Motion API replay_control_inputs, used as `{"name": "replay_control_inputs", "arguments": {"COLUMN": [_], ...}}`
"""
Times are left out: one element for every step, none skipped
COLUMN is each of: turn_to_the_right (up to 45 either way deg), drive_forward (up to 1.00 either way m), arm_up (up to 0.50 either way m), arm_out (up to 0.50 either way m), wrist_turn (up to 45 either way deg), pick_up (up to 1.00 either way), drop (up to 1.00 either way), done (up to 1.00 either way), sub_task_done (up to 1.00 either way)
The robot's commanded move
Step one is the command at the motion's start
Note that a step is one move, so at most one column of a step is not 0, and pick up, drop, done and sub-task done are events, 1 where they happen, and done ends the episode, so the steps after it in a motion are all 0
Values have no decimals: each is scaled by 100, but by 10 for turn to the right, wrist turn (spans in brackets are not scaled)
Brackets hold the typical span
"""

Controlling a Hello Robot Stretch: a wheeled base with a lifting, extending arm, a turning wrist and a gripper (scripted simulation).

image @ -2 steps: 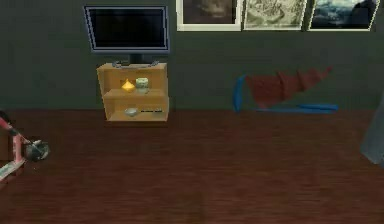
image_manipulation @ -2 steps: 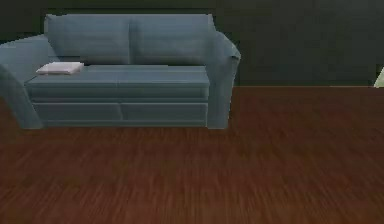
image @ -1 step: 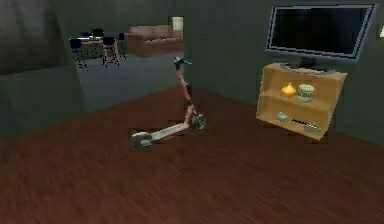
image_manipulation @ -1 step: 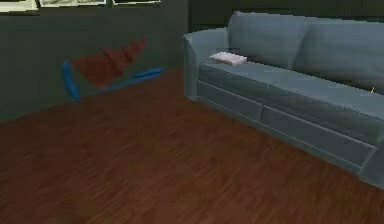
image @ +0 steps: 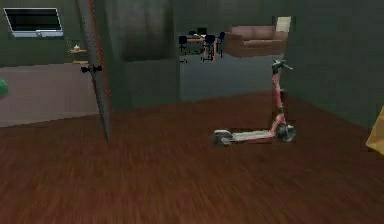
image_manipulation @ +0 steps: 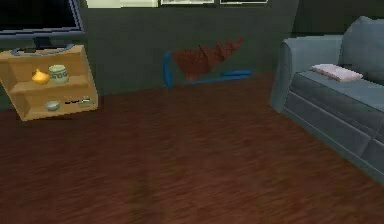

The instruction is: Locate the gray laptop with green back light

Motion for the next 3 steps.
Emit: {"name": "replay_control_inputs", "arguments": {"turn_to_the_right": [-30,0,0], "drive_forward": [0,100,100], "arm_up": [0,0,0], "arm_out": [0,0,0], "wrist_turn": [0,0,0], "pick_up": [0,0,0], "drop": [0,0,0], "done": [0,0,0], "sub_task_done": [0,0,0]}}
